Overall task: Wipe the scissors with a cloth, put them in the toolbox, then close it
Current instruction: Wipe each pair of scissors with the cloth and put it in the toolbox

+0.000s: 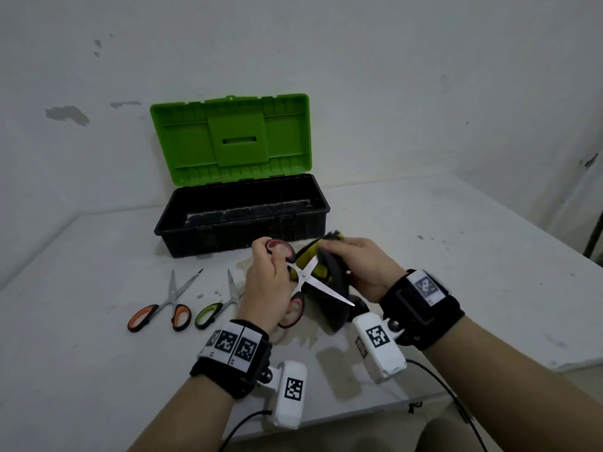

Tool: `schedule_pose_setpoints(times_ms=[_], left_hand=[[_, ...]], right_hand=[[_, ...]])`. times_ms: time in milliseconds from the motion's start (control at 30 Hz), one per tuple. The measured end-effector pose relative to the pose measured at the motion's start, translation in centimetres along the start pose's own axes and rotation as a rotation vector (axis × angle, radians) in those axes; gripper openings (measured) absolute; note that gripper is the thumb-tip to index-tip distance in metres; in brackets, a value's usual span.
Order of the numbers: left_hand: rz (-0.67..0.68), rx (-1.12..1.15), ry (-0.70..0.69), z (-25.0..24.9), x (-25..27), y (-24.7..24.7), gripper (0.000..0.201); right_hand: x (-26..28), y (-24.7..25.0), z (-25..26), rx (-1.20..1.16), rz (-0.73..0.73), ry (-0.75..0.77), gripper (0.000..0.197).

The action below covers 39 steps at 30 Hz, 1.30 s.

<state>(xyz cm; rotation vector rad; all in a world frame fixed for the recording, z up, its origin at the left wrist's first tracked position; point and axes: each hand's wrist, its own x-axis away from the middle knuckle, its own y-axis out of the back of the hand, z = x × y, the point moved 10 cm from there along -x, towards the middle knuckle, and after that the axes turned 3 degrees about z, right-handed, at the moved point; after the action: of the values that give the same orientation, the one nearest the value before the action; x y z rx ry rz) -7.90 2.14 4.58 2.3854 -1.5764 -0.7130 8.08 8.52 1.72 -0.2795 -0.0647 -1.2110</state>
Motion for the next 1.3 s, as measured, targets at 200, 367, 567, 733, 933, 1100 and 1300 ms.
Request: schedule_pose_setpoints(times_ms=[200,367,567,733,933,1100,1300], left_hand=[[-0.018,0.105,0.028,1.8,0.0,0.2,0.016],[-0.038,0.115,-0.013,0.5,-0.5,0.3,0.014],[-0.053,0.015,-0.102,-1.0,-0.3,0.4,0.014],[-0.027,-0.049,-0.121,-1.4,-0.2,0.2,0.013],[-0.047,0.004,-0.075,-1.4,-0.2,0.7,0.009],[-0.046,0.025,-0.072,-1.5,-0.3,0.6,0.009],[-0.004,0.127,0.068,2.5,0.2,0.2,0.018]], right_hand=[[-0.1,3.3,1.1,-0.091,-0.082,0.044,0.021],[0.6,-0.1,-1.3,0.071,0.112,-0.053,0.033],[0.5,-1.6,-1.1,0.105,0.154,-0.039,0.049],[0.2,-1.5,-1.6,0.098,0.116,-0.056,0.056],[0.0,-1.6,-0.9,-0.047,0.107,-0.029,0.018],[-0.3,-0.1,1.0,-0.058,-0.011,0.022,0.014],[-1.0,5.9,3.0,-0.101,-0.179,0.122,0.026]])
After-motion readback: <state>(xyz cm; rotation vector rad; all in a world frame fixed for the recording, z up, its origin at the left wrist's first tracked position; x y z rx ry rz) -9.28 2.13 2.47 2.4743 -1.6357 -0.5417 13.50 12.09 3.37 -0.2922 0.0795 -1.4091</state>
